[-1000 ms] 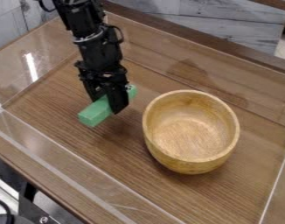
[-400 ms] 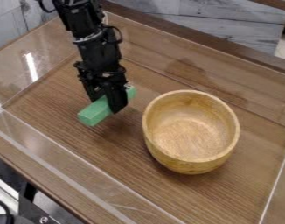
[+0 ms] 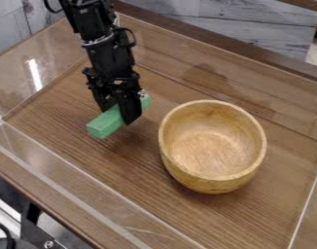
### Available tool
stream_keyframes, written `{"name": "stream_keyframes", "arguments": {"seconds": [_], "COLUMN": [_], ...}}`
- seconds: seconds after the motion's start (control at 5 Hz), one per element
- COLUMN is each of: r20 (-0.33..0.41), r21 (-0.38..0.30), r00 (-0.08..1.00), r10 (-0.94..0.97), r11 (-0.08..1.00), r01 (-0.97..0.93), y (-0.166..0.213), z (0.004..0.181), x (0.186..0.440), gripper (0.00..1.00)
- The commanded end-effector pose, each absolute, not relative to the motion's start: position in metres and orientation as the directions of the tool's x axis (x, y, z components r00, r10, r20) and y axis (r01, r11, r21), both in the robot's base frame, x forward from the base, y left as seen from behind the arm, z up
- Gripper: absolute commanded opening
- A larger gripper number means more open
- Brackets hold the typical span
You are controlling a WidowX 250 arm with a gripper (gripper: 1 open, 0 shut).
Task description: Remove the green block from inside the brown bowl and put it on the table
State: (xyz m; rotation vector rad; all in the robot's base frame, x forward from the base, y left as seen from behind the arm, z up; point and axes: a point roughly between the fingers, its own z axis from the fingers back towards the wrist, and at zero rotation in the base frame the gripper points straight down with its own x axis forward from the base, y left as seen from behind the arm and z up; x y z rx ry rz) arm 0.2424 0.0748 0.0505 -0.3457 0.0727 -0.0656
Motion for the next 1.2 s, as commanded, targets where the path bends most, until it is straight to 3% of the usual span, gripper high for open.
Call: {"name": "stream_keyframes", "arguments": {"seconds": [0.0,1.0], "r20": [-0.017,-0.048], "r21": [-0.319,-0.33], "r00": [0.998,0.998], "r10": [-0.063,-0.048], "r11": [0.946,0.943], "r01": [0.054,0.03], "y": [0.0836,0.0883], "z": [0.0619,0.0616], "x": [0.2528,0.2549], "gripper": [0.0,0.0]}}
